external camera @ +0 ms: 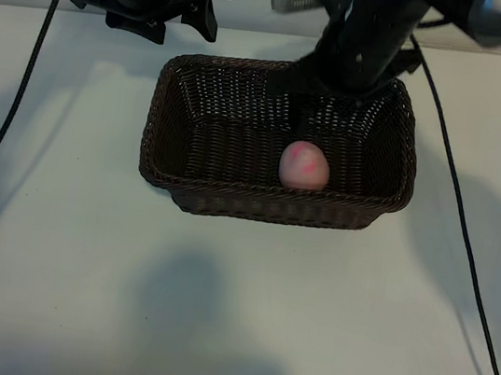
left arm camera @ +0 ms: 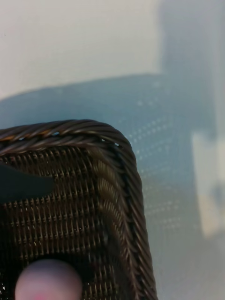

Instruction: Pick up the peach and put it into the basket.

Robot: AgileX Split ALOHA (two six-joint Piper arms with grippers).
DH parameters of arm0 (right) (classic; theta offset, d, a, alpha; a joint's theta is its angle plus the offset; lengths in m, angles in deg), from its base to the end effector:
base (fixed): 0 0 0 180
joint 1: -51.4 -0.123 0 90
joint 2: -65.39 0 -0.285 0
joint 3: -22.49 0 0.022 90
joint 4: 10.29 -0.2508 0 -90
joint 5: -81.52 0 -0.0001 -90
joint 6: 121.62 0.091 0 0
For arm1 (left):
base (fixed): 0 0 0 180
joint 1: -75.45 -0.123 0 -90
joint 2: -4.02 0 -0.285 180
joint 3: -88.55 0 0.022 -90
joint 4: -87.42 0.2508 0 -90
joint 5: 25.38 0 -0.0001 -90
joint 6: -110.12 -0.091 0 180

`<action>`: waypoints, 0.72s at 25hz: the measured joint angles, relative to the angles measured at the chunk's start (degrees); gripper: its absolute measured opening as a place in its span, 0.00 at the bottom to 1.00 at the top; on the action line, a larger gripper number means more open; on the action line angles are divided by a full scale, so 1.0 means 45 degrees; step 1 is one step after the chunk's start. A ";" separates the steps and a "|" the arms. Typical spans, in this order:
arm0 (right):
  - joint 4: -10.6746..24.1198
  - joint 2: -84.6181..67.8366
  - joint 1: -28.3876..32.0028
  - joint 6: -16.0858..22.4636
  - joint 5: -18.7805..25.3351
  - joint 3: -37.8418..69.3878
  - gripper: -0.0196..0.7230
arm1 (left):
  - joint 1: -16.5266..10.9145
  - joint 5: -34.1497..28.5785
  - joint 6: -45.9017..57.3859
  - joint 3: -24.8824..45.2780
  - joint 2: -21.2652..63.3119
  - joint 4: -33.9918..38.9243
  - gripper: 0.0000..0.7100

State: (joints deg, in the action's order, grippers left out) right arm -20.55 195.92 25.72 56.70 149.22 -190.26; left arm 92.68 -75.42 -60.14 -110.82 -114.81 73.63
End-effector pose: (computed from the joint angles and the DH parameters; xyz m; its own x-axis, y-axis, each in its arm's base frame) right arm 0.4077 0.2127 0.2407 -0.8887 -0.3844 -0.2498 -0.4309 0.8864 0.1692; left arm 0.4104 -0.1447 0.2767 -0.8953 -0.0523 -0.4424 0.1002 0.9439 -0.3145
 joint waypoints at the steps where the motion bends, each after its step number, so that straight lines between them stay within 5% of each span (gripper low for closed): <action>1: 0.0000 0.0000 0.0000 0.0000 0.0150 -0.0246 0.81 | 0.0000 0.0000 0.0000 0.0000 0.0000 0.0000 0.84; 8: 0.0324 -0.0010 0.0237 0.0000 0.0496 -0.1433 0.73 | 0.0000 0.0011 0.0000 0.0000 0.0000 0.0000 0.84; 18: 0.0536 -0.0010 0.3010 -0.0270 0.0510 -0.2129 0.72 | 0.0000 0.0011 0.0000 0.0000 0.0000 0.0000 0.84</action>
State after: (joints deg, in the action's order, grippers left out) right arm -18.14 195.88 39.26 55.49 151.51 -199.84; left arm 92.68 -75.37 -60.14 -110.82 -114.81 73.63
